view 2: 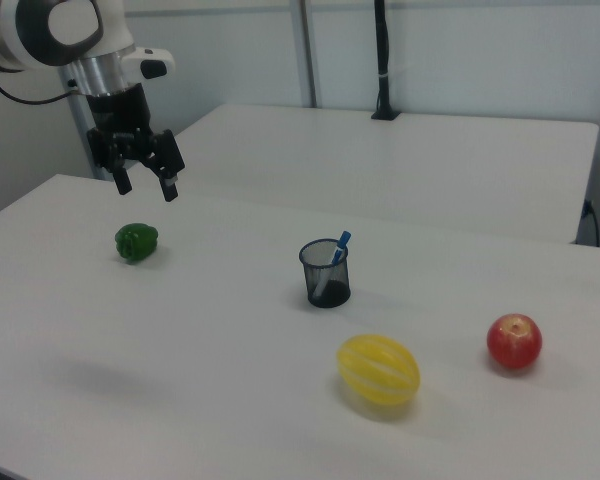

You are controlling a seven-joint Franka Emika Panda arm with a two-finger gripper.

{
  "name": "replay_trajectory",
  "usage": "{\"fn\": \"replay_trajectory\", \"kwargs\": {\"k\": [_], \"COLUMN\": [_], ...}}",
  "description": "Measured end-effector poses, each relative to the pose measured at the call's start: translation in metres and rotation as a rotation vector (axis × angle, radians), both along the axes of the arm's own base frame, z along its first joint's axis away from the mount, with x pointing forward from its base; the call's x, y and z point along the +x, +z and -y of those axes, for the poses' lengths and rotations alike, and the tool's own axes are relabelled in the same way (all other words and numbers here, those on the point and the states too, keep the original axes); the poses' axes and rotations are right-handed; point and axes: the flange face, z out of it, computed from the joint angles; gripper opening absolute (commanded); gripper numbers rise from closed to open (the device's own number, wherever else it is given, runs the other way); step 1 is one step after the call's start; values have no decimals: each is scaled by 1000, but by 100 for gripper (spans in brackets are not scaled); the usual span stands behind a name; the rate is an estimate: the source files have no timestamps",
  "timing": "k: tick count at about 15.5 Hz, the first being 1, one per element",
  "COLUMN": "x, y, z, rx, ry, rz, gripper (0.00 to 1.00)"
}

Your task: Take marker pen

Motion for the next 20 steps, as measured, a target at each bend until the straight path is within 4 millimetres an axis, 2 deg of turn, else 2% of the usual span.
{"fn": "replay_trajectory", "kwargs": {"k": [15,20], "x": [3,16], "y": [-6,-4], "z": [2,34], "rx": [-1,1], "ry": [6,-47], "rz": [-7,27], "gripper": [100,100]}}
